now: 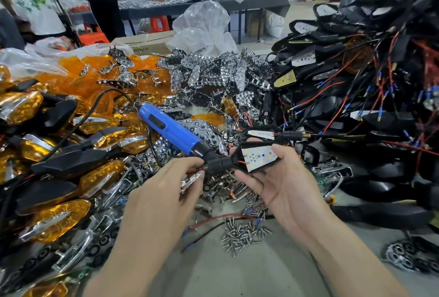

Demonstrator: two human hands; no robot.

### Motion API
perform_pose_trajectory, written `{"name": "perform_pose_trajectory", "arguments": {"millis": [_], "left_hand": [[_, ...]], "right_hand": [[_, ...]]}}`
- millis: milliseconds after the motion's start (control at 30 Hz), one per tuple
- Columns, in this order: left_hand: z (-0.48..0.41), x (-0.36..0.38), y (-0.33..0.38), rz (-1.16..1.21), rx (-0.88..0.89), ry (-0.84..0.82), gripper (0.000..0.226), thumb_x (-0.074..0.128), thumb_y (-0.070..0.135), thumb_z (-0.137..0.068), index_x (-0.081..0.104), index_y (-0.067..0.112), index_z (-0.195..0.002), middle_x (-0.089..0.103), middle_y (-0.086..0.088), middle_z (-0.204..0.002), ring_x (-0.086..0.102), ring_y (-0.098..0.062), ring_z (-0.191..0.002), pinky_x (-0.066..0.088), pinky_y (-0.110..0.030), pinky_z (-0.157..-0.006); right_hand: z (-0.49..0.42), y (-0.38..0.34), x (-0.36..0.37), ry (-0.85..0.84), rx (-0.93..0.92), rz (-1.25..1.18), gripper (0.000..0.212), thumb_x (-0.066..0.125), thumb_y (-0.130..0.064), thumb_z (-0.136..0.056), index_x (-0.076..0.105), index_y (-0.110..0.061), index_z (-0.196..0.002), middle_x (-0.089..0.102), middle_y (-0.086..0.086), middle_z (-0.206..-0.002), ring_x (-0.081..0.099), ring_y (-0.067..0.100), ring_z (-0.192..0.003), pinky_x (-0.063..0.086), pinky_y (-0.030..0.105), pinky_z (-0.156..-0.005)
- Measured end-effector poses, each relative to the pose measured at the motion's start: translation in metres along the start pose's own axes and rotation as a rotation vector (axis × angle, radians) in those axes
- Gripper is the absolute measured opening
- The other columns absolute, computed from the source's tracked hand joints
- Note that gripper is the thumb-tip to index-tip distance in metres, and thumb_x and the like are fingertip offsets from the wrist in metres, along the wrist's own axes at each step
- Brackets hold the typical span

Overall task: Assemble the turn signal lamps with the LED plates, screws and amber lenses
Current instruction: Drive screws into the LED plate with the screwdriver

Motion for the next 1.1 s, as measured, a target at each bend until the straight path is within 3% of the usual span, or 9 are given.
{"name": "perform_pose_trajectory", "arguments": {"millis": [167, 267, 400, 533, 667, 867, 967, 1100], "left_hand": [[-0.001, 0.002, -0.013, 0.031, -0.027, -0.032, 0.025, 0.053, 0.040, -0.090, 0.063, 0.037, -0.112, 0.059, 0.035, -0.098, 0.064, -0.004, -0.081, 0.053, -0.028, -0.070], [-0.001, 0.001, -0.017, 0.047, -0.036, -0.025, 0.017, 0.050, 0.046, -0.090, 0.061, 0.043, -0.103, 0.056, 0.041, -0.091, 0.063, 0.002, -0.075, 0.055, -0.032, -0.064], [-0.001, -0.001, -0.014, 0.062, -0.024, -0.010, 0.026, 0.038, 0.056, -0.088, 0.058, 0.044, -0.100, 0.057, 0.039, -0.088, 0.061, 0.002, -0.066, 0.053, -0.032, -0.057], [-0.001, -0.004, -0.014, 0.059, -0.016, 0.023, 0.024, 0.042, 0.052, -0.089, 0.060, 0.040, -0.100, 0.058, 0.035, -0.088, 0.062, -0.001, -0.066, 0.055, -0.036, -0.056], [-0.001, -0.005, -0.014, 0.060, -0.011, 0.037, 0.023, 0.043, 0.051, -0.089, 0.060, 0.040, -0.099, 0.058, 0.033, -0.085, 0.059, -0.001, -0.062, 0.050, -0.030, -0.050], [0.002, -0.001, -0.017, 0.088, -0.015, 0.031, 0.008, 0.053, 0.045, -0.090, 0.059, 0.042, -0.095, 0.058, 0.034, -0.105, 0.059, -0.003, -0.083, 0.045, -0.025, -0.051], [0.002, 0.000, -0.017, 0.088, -0.012, 0.031, 0.008, 0.054, 0.046, -0.090, 0.056, 0.044, -0.097, 0.055, 0.037, -0.110, 0.056, 0.002, -0.091, 0.052, -0.029, -0.055], [0.002, -0.003, -0.014, 0.100, 0.001, 0.051, 0.010, 0.052, 0.047, -0.090, 0.058, 0.043, -0.096, 0.061, 0.034, -0.096, 0.059, 0.001, -0.087, 0.053, -0.030, -0.057]], "right_hand": [[0.003, 0.000, 0.003, -0.023, 0.020, -0.001, 0.037, 0.037, -0.022, -0.108, 0.057, 0.000, -0.131, 0.068, 0.026, -0.126, 0.074, 0.031, -0.104, 0.065, 0.037, -0.076], [0.003, 0.000, 0.003, -0.019, 0.038, -0.004, 0.036, 0.037, -0.021, -0.108, 0.058, -0.001, -0.129, 0.070, 0.025, -0.124, 0.072, 0.035, -0.110, 0.065, 0.037, -0.076], [0.002, 0.002, 0.002, -0.028, 0.048, -0.012, 0.037, 0.037, -0.021, -0.108, 0.057, 0.000, -0.131, 0.071, 0.025, -0.122, 0.073, 0.034, -0.106, 0.065, 0.036, -0.072], [0.000, 0.003, 0.004, -0.070, 0.042, -0.011, 0.038, 0.036, -0.020, -0.107, 0.055, -0.002, -0.135, 0.071, 0.024, -0.123, 0.073, 0.034, -0.108, 0.063, 0.034, -0.071], [-0.001, 0.002, 0.004, -0.083, 0.023, -0.020, 0.038, 0.036, -0.021, -0.107, 0.055, -0.004, -0.135, 0.072, 0.022, -0.122, 0.074, 0.031, -0.105, 0.063, 0.035, -0.073], [0.001, 0.001, 0.004, -0.075, 0.007, -0.024, 0.038, 0.035, -0.021, -0.107, 0.057, -0.004, -0.133, 0.073, 0.020, -0.120, 0.075, 0.029, -0.103, 0.063, 0.034, -0.073], [0.002, 0.000, 0.005, -0.073, 0.002, -0.018, 0.038, 0.034, -0.021, -0.108, 0.059, -0.004, -0.130, 0.074, 0.020, -0.119, 0.076, 0.027, -0.099, 0.063, 0.034, -0.073], [0.002, -0.001, 0.006, -0.067, -0.001, -0.008, 0.038, 0.033, -0.021, -0.108, 0.061, -0.004, -0.127, 0.074, 0.020, -0.117, 0.076, 0.026, -0.097, 0.064, 0.034, -0.073]]}}
Point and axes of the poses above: each hand's wrist, its own z-axis away from the middle knuckle, its own x-axis out of the palm, y = z × x, the point moved 10 cm from there along -z, towards the middle knuckle
